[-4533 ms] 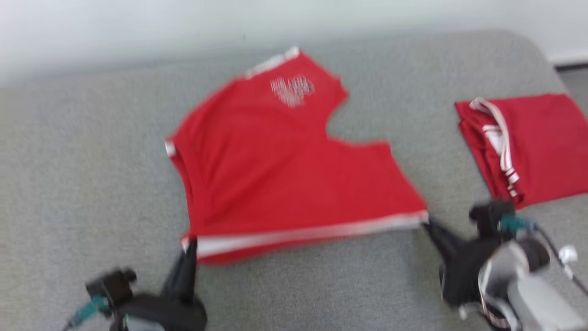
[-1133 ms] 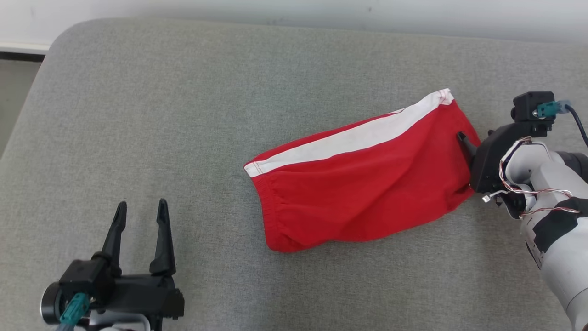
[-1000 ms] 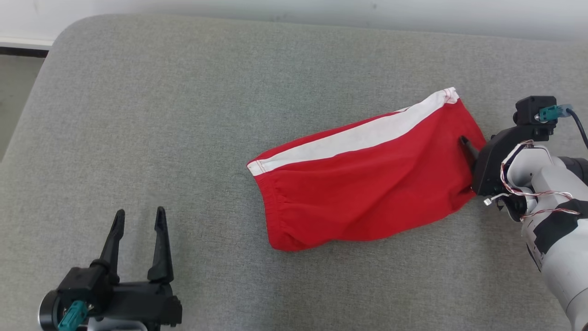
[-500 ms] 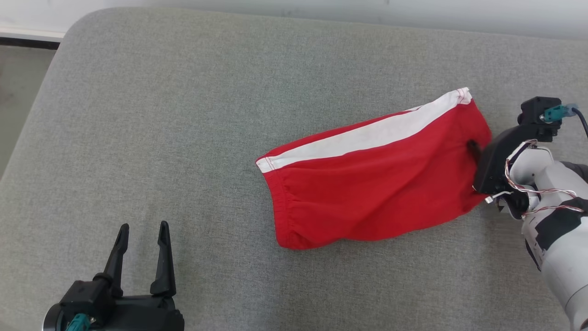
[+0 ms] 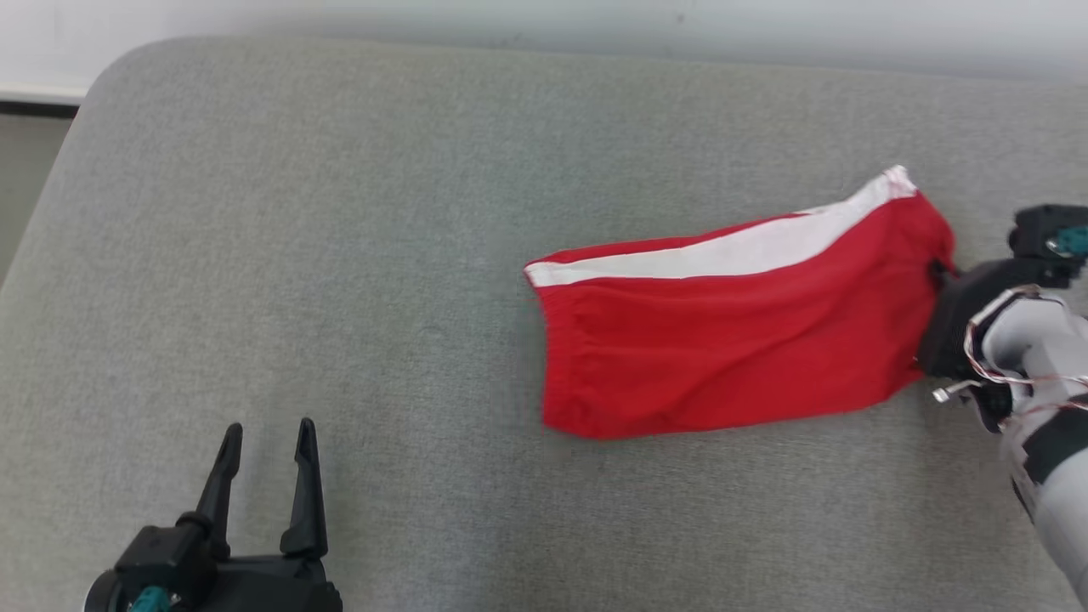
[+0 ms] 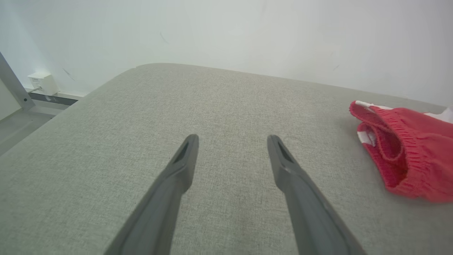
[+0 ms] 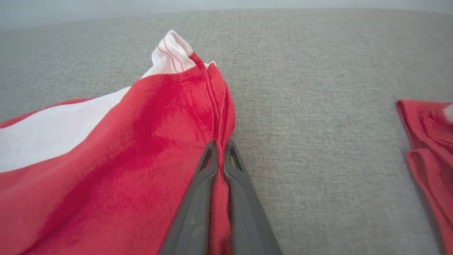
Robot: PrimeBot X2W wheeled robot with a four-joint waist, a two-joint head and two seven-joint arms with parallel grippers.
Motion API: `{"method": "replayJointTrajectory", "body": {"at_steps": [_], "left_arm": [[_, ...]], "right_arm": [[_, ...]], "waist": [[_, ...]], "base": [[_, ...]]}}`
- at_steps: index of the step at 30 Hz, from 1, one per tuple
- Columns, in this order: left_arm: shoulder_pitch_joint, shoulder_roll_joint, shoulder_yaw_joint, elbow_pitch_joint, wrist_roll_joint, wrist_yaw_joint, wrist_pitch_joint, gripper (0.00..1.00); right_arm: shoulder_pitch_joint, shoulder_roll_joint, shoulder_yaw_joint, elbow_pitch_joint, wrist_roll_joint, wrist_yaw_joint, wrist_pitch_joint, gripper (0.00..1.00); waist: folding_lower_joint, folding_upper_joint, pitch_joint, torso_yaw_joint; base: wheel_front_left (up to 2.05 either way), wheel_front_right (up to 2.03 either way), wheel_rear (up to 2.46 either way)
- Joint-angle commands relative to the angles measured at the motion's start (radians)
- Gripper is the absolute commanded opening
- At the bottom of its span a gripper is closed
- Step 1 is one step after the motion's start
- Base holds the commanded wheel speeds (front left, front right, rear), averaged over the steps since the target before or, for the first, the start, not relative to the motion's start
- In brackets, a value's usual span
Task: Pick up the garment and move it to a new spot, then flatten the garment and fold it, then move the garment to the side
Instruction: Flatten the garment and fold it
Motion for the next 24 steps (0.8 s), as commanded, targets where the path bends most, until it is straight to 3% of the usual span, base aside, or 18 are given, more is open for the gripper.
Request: {"method": "replayJointTrajectory", "body": {"at_steps": [1,11,15,24], "left_arm": [[0.015,0.000,0.000,0.004,0.000,0.002,0.000,1.00],[0.038,0.000,-0.021,0.021,-0.009,0.007,0.000,1.00],[0.050,0.000,-0.024,0.030,-0.015,0.013,0.000,1.00],[0.080,0.000,-0.029,0.041,-0.019,0.017,0.000,1.00]], "right_arm": [[0.016,-0.012,-0.006,0.006,-0.010,-0.003,-0.017,0.00],[0.038,-0.093,-0.026,0.046,-0.153,-0.003,-0.135,0.00],[0.024,-0.097,-0.040,0.048,-0.229,-0.003,-0.146,0.00],[0.025,0.051,-0.073,0.049,-0.334,-0.003,-0.130,0.00]], "waist": [[-0.0001,-0.0001,-0.026,-0.026],[-0.0001,-0.0001,-0.099,-0.085],[-0.0001,-0.0001,-0.123,-0.095],[-0.0001,-0.0001,-0.177,-0.091]], "base": [[0.00,0.00,0.00],[0.00,0.00,0.00],[0.00,0.00,0.00],[0.00,0.00,0.00]]}}
